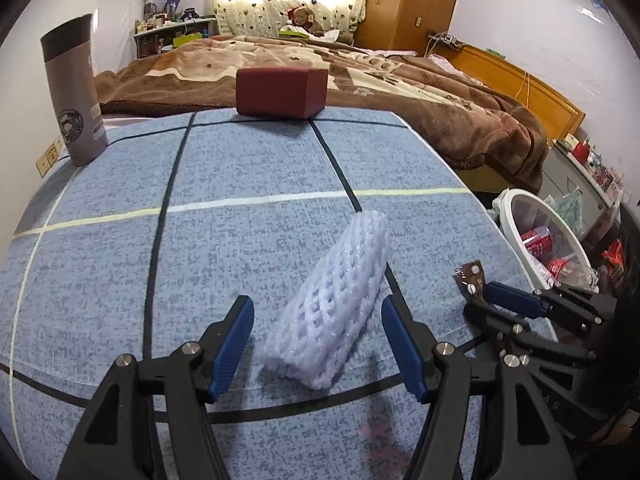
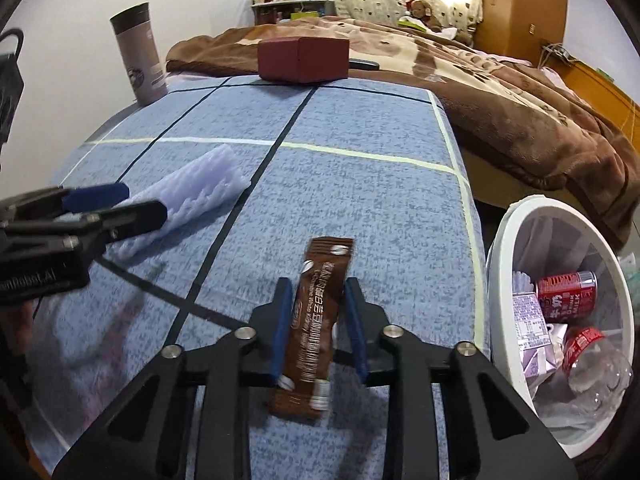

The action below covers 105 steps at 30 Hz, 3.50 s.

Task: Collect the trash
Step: 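Grasp the white foam net with the left tool while the right tool grasps the brown coffee packet, then carry the foam net and coffee packet over the wastebasket and open both tools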

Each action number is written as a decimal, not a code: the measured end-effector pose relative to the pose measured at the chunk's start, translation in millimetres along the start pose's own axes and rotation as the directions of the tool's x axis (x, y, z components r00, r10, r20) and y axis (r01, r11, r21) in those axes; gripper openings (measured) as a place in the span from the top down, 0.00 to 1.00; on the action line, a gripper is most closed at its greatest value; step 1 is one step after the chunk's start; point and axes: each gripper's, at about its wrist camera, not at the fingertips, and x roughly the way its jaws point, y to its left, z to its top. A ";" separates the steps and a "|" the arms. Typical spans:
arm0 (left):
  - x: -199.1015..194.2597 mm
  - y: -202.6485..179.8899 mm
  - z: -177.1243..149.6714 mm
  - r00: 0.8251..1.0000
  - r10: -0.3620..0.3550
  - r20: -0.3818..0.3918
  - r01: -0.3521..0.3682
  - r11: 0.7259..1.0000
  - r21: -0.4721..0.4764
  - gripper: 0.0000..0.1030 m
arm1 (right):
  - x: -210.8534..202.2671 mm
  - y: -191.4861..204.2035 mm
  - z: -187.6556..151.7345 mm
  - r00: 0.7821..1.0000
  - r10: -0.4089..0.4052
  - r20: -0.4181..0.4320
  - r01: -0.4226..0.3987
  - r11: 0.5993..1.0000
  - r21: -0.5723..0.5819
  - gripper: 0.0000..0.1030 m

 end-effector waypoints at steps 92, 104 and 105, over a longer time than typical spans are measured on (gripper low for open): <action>23.7 -233.4 26.1 0.977 -0.212 -0.003 0.207 0.950 0.234 0.74 | -92.0 -198.0 -54.3 0.964 -0.228 0.141 0.147 0.890 0.431 0.80; 33.3 -246.9 26.7 0.981 -0.192 -0.016 0.191 0.954 0.230 0.63 | -84.6 -202.7 -48.6 0.969 -0.200 0.146 0.128 0.910 0.394 0.79; 32.9 -247.1 26.7 0.982 -0.190 -0.015 0.188 0.955 0.231 0.63 | -84.2 -202.6 -48.7 0.968 -0.207 0.140 0.137 0.910 0.391 0.78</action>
